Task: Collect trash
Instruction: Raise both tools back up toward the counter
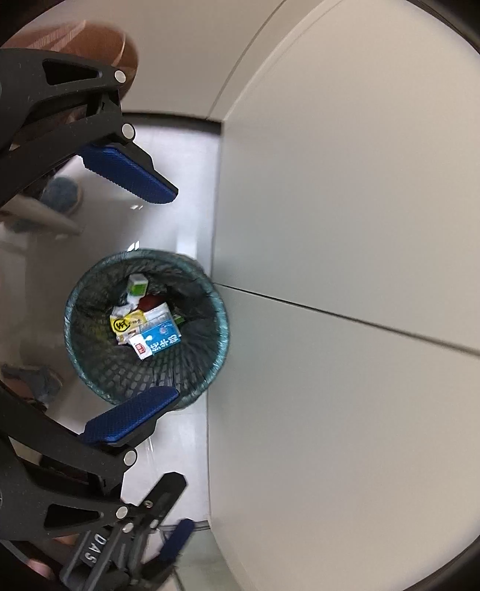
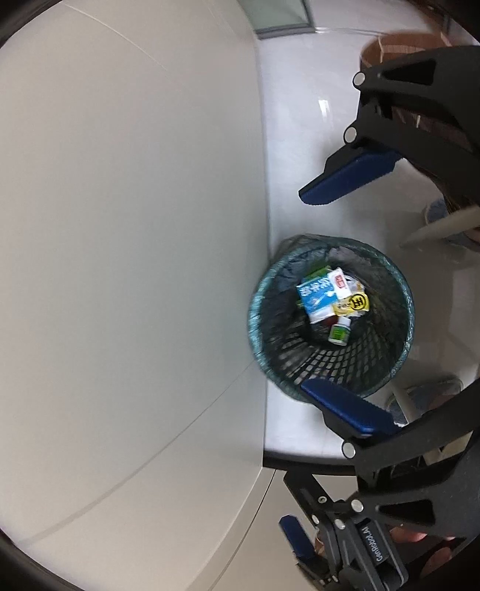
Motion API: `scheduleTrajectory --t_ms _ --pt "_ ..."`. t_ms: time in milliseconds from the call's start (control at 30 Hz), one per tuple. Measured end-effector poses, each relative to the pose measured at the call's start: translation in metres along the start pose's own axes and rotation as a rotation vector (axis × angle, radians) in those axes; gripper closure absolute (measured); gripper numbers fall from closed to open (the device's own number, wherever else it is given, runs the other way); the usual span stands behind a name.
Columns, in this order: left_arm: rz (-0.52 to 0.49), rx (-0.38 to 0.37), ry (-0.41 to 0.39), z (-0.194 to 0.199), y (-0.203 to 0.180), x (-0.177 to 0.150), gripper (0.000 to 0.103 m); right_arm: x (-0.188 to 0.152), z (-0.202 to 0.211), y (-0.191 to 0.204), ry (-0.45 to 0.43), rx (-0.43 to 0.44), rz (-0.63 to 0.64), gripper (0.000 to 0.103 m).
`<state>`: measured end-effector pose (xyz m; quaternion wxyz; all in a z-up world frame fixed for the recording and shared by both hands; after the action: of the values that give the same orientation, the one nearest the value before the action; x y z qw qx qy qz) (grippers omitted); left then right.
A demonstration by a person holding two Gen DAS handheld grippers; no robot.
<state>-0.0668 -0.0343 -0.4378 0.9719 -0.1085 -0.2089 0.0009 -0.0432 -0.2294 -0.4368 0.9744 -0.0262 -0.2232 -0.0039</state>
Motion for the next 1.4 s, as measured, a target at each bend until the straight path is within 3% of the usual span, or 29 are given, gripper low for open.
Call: scheduleTrajectory --t_ms 267,533,800,1167,1400 --pt "-0.049 -0.019 -0.107 0.09 -0.022 0.016 0.006 0.018 0.084 -0.014 -0.132 0.007 -0.045 0.008" --pt "-0.02 -0.037 -0.19 0.178 -0.033 0.048 0.006 0.054 0.186 -0.027 -0.305 0.029 -0.035 0.008" --pt "-0.067 -0.025 -0.302 0.255 -0.061 0.068 0.006 0.082 0.272 -0.031 -0.438 0.046 -0.003 0.008" --pt "-0.076 0.023 -0.422 0.338 -0.074 0.122 0.006 0.129 0.337 -0.045 -0.486 0.038 -0.002 0.008" --pt "-0.069 0.013 -0.416 0.357 -0.07 0.168 0.006 0.159 0.347 -0.045 -0.457 0.035 0.011 0.008"
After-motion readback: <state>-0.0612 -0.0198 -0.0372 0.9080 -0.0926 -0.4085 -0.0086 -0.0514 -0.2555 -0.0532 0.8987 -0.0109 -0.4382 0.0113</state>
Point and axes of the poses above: each gripper's, at about its wrist camera, not at the fingertips, and z roughly against the way its jaws point, y to its left, x to its top, the point moved 3 cm from there along -z, roughly the way its jaws point, and after that the axes turned 7 degrees about -x, right-handed, at the moved point
